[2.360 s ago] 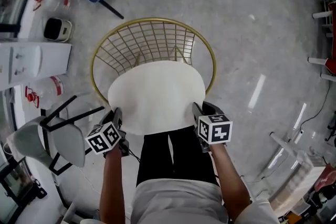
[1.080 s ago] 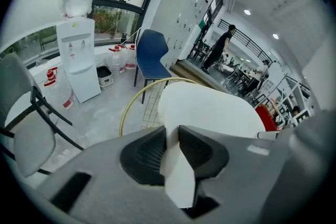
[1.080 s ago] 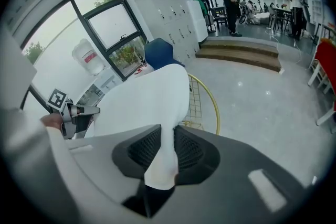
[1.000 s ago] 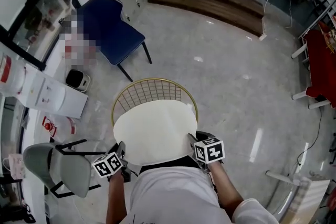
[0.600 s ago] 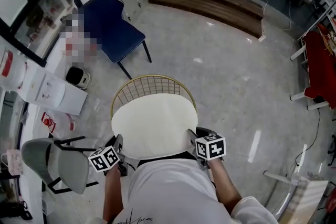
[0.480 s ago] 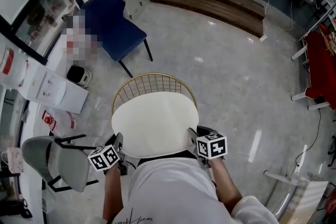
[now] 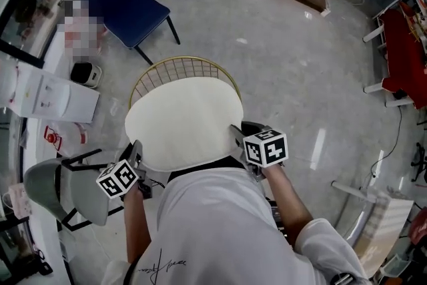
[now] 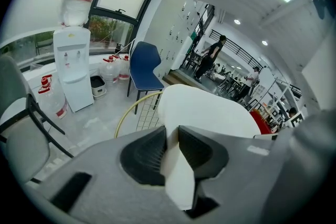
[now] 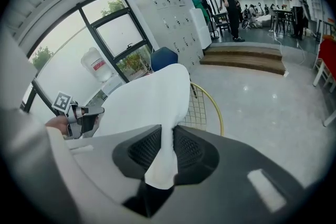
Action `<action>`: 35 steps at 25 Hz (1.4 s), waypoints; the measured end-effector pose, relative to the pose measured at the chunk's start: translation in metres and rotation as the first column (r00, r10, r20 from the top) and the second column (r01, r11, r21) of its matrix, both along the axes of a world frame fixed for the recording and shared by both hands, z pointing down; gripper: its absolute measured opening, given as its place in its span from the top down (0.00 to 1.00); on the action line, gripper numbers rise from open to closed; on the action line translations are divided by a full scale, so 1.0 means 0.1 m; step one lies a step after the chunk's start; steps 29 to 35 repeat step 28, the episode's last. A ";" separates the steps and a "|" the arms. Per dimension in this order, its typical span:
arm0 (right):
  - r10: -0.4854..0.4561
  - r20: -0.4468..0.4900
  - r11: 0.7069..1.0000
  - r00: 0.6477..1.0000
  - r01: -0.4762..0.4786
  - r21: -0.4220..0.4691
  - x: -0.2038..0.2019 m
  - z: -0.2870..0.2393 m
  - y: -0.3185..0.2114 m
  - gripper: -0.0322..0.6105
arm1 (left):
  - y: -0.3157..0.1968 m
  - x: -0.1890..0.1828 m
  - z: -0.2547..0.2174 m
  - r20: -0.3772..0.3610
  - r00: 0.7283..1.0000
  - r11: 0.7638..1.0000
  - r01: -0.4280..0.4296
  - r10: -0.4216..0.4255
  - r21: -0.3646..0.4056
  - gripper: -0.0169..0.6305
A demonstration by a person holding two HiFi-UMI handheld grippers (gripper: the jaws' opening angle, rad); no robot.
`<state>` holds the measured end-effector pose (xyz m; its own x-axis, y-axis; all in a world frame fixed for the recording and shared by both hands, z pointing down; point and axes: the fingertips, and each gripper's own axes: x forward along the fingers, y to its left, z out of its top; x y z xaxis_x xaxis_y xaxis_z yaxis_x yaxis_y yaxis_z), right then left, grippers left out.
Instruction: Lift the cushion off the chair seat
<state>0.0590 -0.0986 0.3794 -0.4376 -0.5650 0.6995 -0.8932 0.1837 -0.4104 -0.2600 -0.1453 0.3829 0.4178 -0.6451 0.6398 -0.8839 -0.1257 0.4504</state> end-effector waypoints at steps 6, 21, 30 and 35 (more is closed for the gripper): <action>-0.018 0.036 1.000 0.999 0.019 -0.015 -0.01 -0.05 0.04 0.85 | 0.05 0.05 -0.07 -0.021 1.000 1.000 -0.013 0.013 0.006 0.86; -0.067 0.059 0.996 0.996 0.070 -0.047 0.01 -0.02 0.01 0.85 | 0.05 0.06 -0.06 -0.032 0.999 1.000 -0.010 0.010 -0.012 0.86; -0.073 0.063 0.996 0.995 0.077 -0.048 0.01 0.01 0.00 0.85 | 0.04 0.06 -0.05 -0.028 1.000 1.000 -0.002 0.001 -0.009 0.86; -0.073 0.063 0.996 0.995 0.077 -0.048 0.01 0.01 0.00 0.85 | 0.04 0.06 -0.05 -0.028 1.000 1.000 -0.002 0.001 -0.009 0.86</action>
